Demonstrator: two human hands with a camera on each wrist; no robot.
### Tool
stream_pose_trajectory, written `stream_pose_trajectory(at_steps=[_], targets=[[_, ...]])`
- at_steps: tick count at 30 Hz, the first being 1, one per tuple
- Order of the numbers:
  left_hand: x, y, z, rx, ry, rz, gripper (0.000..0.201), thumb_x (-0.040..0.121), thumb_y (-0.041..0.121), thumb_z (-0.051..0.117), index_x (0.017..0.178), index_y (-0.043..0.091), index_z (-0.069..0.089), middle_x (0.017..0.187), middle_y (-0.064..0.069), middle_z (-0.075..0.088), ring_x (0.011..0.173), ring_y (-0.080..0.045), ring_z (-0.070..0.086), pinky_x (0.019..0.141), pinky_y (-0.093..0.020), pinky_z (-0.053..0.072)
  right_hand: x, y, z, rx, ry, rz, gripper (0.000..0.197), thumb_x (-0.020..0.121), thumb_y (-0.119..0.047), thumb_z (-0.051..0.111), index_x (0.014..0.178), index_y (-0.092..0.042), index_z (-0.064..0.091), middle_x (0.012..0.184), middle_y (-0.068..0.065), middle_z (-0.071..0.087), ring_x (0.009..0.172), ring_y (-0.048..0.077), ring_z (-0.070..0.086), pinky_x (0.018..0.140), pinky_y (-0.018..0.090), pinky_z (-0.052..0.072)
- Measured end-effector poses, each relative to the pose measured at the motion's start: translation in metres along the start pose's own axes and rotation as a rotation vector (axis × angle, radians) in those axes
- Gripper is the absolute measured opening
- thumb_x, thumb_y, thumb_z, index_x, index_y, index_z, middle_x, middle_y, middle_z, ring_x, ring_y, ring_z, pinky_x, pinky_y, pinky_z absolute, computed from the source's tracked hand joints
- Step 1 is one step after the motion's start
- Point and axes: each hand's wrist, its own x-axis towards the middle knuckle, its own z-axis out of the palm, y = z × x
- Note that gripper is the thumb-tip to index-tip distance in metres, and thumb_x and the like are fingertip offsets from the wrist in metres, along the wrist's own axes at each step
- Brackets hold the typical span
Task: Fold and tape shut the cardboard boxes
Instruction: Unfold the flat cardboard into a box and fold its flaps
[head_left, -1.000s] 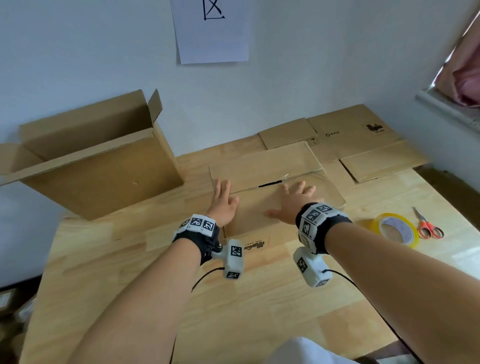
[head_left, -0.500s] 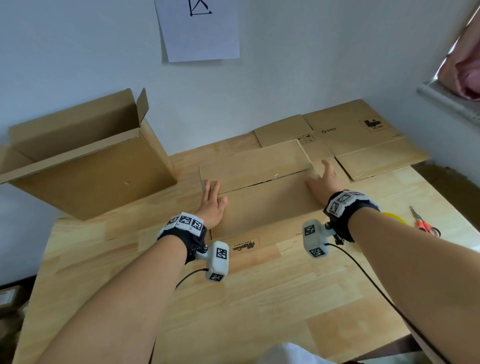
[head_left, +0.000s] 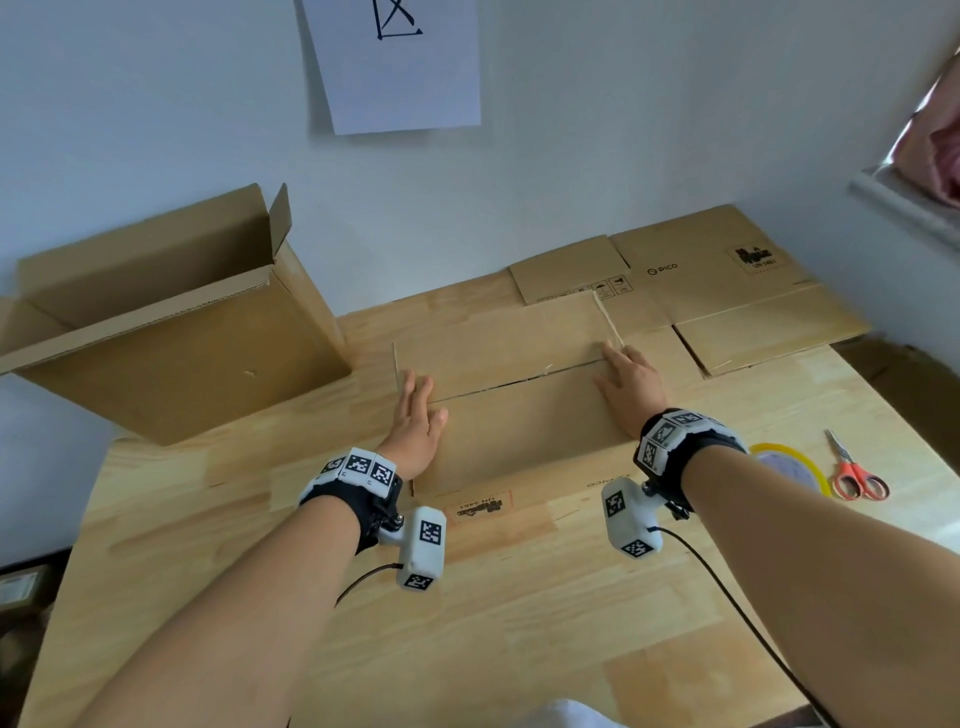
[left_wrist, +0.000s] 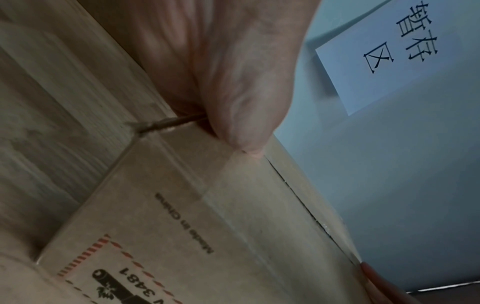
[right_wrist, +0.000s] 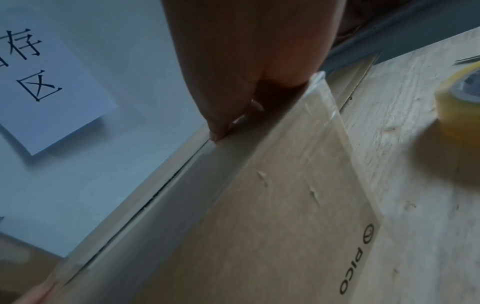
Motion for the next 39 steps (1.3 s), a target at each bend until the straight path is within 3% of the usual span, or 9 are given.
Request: stream_pose_trajectory(at_steps=[5, 9, 13, 21, 31, 33, 35, 37, 39], targets=[[-0.003, -0.001, 0.006, -0.002, 0.071, 0.002, 0.058, 0.104, 0.033, 0.024, 0.152, 0.018, -0.003, 0.155, 0.004, -0.029, 0.146, -0.015, -0.013, 0.120, -0.037, 0.004, -0.008, 0.000, 0.000, 0.011, 0.009, -0.006, 0.051, 0.098, -0.021, 0.046, 0.147, -0.018, 0.032, 0.151, 0.008, 0.031, 0.123, 0.032, 0.047, 0.101, 0.039, 0.041], [-0.008, 0.007, 0.009, 0.001, 0.120, -0.098, 0.057, 0.103, 0.039, 0.023, 0.152, 0.028, -0.002, 0.151, -0.006, -0.036, 0.146, -0.026, -0.012, 0.119, -0.041, 0.004, -0.015, 0.001, -0.001, 0.035, 0.004, -0.002, 0.051, 0.098, -0.018, 0.045, 0.147, -0.015, 0.031, 0.148, 0.009, 0.033, 0.120, 0.033, 0.049, 0.099, 0.038, 0.041], [-0.014, 0.019, 0.002, -0.007, 0.120, -0.195, 0.056, 0.103, 0.037, 0.028, 0.152, 0.032, 0.003, 0.156, -0.017, -0.019, 0.145, -0.036, 0.010, 0.115, -0.044, 0.020, -0.018, 0.000, 0.001, 0.042, -0.011, 0.009, 0.051, 0.098, -0.018, 0.043, 0.147, -0.016, 0.030, 0.148, 0.010, 0.032, 0.121, 0.033, 0.048, 0.099, 0.037, 0.040], [-0.015, 0.018, 0.003, -0.172, 0.165, -0.178, 0.054, 0.102, 0.032, 0.035, 0.151, 0.036, 0.013, 0.159, -0.007, -0.008, 0.147, -0.027, 0.006, 0.115, -0.043, 0.019, -0.015, -0.001, -0.001, 0.043, -0.056, 0.082, 0.053, 0.098, -0.016, 0.041, 0.148, -0.023, 0.027, 0.157, 0.004, 0.019, 0.136, 0.030, 0.034, 0.108, 0.037, 0.032], [-0.017, 0.023, 0.004, -0.123, 0.239, -0.151, 0.051, 0.103, 0.030, 0.036, 0.151, 0.032, 0.019, 0.159, -0.011, -0.001, 0.146, -0.027, 0.011, 0.113, -0.038, 0.022, -0.011, -0.001, 0.002, 0.038, -0.007, 0.059, 0.054, 0.094, -0.010, 0.043, 0.146, -0.021, 0.034, 0.149, 0.005, 0.035, 0.119, 0.032, 0.050, 0.094, 0.037, 0.044], [-0.017, 0.024, 0.002, -0.053, 0.198, -0.163, 0.052, 0.103, 0.031, 0.033, 0.152, 0.031, 0.015, 0.159, -0.014, -0.006, 0.146, -0.031, 0.010, 0.114, -0.040, 0.022, -0.014, -0.001, 0.001, 0.009, 0.004, 0.035, 0.051, 0.095, -0.010, 0.043, 0.145, -0.019, 0.035, 0.146, 0.009, 0.036, 0.115, 0.034, 0.052, 0.089, 0.035, 0.045], [-0.013, 0.026, -0.001, 0.173, 0.166, -0.153, 0.053, 0.103, 0.032, 0.031, 0.152, 0.026, 0.011, 0.157, -0.016, -0.015, 0.146, -0.035, -0.001, 0.116, -0.044, 0.013, -0.017, -0.001, 0.001, -0.003, 0.000, 0.019, 0.049, 0.096, -0.011, 0.043, 0.145, -0.017, 0.035, 0.145, 0.012, 0.037, 0.114, 0.036, 0.052, 0.090, 0.036, 0.045], [-0.009, 0.030, -0.004, 0.488, 0.119, -0.079, 0.058, 0.103, 0.036, 0.029, 0.152, 0.014, 0.007, 0.156, -0.015, -0.020, 0.145, -0.033, -0.013, 0.117, -0.049, 0.001, -0.019, -0.001, 0.000, 0.005, 0.003, 0.009, 0.049, 0.097, -0.012, 0.043, 0.145, -0.016, 0.035, 0.144, 0.013, 0.037, 0.115, 0.036, 0.052, 0.091, 0.036, 0.044], [-0.006, 0.040, -0.005, 0.630, 0.018, -0.027, 0.073, 0.099, 0.048, 0.031, 0.151, 0.005, 0.002, 0.157, -0.014, -0.016, 0.145, -0.029, -0.013, 0.119, -0.049, 0.002, -0.020, -0.002, -0.001, 0.013, 0.003, 0.008, 0.047, 0.097, -0.013, 0.043, 0.144, -0.016, 0.036, 0.144, 0.013, 0.037, 0.116, 0.036, 0.051, 0.091, 0.036, 0.043]])
